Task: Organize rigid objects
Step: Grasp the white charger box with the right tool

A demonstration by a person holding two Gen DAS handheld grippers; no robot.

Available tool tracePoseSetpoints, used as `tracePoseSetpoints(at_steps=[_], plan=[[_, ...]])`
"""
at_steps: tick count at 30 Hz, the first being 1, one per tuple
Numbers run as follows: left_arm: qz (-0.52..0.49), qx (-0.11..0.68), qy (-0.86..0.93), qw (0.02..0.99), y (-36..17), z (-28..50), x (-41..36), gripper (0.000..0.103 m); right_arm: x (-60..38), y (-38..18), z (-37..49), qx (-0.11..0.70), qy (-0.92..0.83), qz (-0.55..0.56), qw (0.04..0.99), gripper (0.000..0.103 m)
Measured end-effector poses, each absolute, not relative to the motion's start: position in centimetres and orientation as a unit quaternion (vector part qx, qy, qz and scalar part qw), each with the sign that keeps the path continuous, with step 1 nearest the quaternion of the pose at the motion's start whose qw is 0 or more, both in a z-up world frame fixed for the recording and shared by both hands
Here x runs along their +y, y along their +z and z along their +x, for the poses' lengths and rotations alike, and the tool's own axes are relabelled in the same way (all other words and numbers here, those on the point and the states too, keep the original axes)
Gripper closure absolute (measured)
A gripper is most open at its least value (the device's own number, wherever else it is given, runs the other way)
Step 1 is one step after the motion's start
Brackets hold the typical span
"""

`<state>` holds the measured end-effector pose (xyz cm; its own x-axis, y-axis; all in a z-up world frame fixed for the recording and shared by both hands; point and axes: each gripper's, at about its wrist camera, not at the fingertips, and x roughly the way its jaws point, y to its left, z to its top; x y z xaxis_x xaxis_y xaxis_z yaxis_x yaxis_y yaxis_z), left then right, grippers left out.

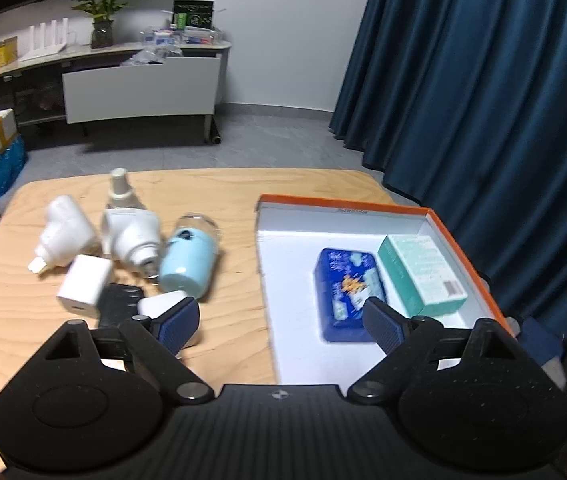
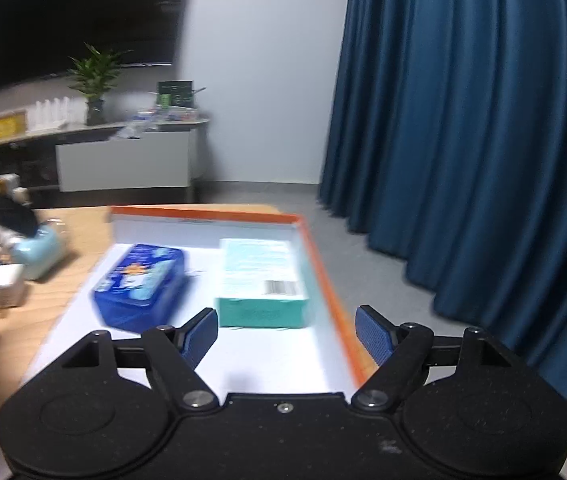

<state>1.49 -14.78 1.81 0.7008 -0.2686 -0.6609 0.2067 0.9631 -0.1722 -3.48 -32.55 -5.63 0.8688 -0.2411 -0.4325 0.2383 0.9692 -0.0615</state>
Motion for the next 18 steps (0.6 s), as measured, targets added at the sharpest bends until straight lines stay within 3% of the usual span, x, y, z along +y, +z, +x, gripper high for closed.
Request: tracePoseSetpoints(at_steps=[10, 18], plan=[[-0.053, 0.363, -0.084, 0.926, 2.0, 0.3, -11.4, 0.01, -32.7, -3.3, -1.8, 0.201, -0.097, -0.022, 0.974, 0.011], [-0.058, 0.365, -0.054, 0.928, 1.6, -1.4, -8.3, 0.007, -28.0, -0.2, -2.0, 0.228, 0.027, 0.05, 0.972, 0.01]])
